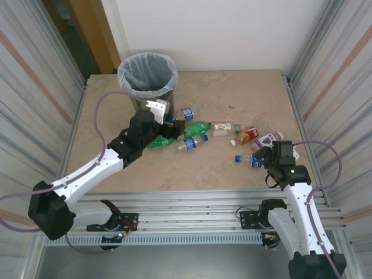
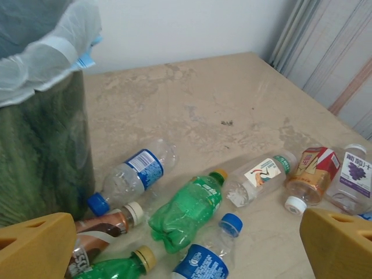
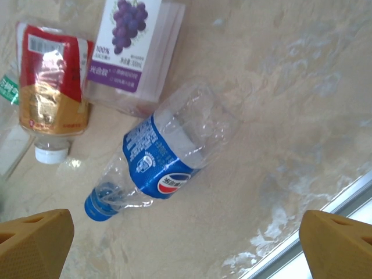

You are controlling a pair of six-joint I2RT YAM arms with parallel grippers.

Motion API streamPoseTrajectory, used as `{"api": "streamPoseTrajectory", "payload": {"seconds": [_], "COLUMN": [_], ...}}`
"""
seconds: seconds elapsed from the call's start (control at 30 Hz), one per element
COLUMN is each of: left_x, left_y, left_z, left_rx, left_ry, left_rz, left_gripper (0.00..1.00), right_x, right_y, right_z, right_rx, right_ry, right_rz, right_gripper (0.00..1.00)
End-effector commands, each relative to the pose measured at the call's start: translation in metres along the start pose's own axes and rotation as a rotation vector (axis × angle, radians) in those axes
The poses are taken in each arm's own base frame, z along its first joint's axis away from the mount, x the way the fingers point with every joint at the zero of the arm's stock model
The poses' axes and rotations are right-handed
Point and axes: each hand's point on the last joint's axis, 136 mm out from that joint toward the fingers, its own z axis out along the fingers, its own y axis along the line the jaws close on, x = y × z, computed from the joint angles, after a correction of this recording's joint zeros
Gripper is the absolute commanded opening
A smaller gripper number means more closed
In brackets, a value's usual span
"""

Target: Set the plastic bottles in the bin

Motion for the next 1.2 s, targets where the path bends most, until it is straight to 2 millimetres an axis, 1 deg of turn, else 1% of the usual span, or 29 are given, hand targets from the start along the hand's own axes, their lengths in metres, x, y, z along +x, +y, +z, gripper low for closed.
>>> {"api": "streamPoseTrajectory", "payload": {"seconds": [0.0, 0.17, 0.33, 0.43, 0.67, 0.8, 1.0, 1.17], "left_x": [0.004, 0.017, 0.021, 0.022, 0.028, 0.031, 0.033, 0.036], "left_y": [-0.009, -0.012, -0.015, -0.016, -0.019, -0.018, -0.016, -0.016], "left_z": [0.006, 0.012, 0.017, 0.021, 0.026, 0.026, 0.027, 0.029], "left_rx": [0.051, 0.068, 0.081, 0.088, 0.096, 0.093, 0.086, 0.081], "left_ry": [-0.007, 0.015, 0.042, 0.053, 0.079, 0.088, 0.100, 0.104], "left_rz": [-0.063, -0.083, -0.076, -0.072, -0.077, -0.080, -0.070, -0.075], "left_gripper": [0.99, 0.99, 0.99, 0.99, 0.99, 0.99, 0.99, 0.99], "right_x": [0.010, 0.014, 0.015, 0.017, 0.022, 0.024, 0.029, 0.036], "right_y": [0.003, 0.000, -0.001, 0.004, 0.027, 0.036, 0.044, 0.045], "right_z": [0.009, 0.017, 0.021, 0.025, 0.041, 0.050, 0.065, 0.076], "right_rx": [-0.025, 0.007, 0.064, 0.102, 0.168, 0.214, 0.251, 0.262], "right_ry": [0.039, 0.049, 0.040, 0.041, 0.075, 0.097, 0.130, 0.151], "right_rz": [0.070, 0.105, 0.087, 0.053, -0.029, -0.048, -0.052, -0.056], "right_gripper": [0.98, 0.98, 0.98, 0.98, 0.98, 0.98, 0.98, 0.98]}}
